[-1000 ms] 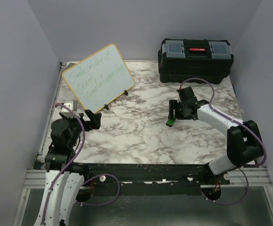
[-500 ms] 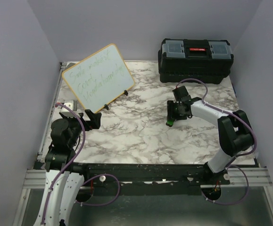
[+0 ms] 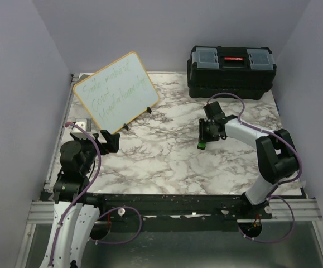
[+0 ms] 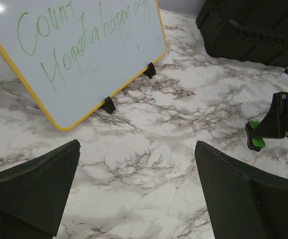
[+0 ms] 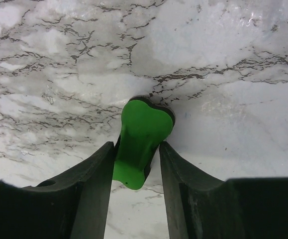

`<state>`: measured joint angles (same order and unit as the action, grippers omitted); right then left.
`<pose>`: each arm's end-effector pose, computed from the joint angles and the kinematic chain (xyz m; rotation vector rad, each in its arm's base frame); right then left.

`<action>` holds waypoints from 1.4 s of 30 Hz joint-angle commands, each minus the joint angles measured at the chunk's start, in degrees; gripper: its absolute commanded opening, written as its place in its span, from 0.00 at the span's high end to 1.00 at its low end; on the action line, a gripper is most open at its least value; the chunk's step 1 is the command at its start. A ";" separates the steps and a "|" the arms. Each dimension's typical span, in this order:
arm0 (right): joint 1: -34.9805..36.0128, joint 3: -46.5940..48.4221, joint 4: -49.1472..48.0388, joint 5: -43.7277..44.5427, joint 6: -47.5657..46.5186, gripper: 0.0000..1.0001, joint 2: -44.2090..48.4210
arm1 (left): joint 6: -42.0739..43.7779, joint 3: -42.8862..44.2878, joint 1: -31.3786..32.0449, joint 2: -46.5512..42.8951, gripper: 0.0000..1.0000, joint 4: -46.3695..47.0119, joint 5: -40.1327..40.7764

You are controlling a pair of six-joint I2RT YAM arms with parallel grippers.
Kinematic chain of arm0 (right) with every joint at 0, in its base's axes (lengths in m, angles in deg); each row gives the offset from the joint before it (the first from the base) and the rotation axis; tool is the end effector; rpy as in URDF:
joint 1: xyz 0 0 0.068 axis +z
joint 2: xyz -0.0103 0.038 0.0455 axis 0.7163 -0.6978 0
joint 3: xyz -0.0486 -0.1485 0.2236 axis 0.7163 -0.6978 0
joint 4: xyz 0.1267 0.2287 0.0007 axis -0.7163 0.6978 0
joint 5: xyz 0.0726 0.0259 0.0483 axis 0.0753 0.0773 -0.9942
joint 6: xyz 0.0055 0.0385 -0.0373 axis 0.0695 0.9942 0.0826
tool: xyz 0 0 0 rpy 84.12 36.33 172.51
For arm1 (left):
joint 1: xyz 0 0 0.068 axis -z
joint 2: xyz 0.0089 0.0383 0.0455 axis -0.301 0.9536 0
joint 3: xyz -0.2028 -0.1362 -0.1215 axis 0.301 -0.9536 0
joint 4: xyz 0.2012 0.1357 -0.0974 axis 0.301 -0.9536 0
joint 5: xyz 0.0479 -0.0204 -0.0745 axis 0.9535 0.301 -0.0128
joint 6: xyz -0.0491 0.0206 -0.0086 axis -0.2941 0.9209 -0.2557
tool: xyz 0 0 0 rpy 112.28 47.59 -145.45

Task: Erase the whiteboard
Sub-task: Pick up the whiteboard eraser from the center of the board.

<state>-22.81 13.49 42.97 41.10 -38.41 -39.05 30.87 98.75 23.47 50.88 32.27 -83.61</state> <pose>0.3048 0.1283 0.1703 -0.0835 2.6753 0.2143 0.1124 -0.0170 0.3058 -0.1043 1.7727 -0.4538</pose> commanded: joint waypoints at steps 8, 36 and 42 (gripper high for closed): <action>0.49 -0.56 -0.68 1.54 -3.89 0.43 0.68 | 0.70 -0.24 -0.41 -0.10 0.01 1.08 -0.64; 0.48 -0.67 0.95 -9.33 -27.88 0.67 1.47 | 1.05 -0.17 -0.41 -0.40 0.01 1.12 -0.71; 0.44 0.41 1.76 -10.09 -30.34 0.63 0.60 | 1.14 -0.22 -0.42 -0.45 0.01 1.17 -0.91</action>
<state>-22.57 13.49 42.77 33.56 -64.68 -39.05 31.20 98.75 23.47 50.88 32.31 -83.67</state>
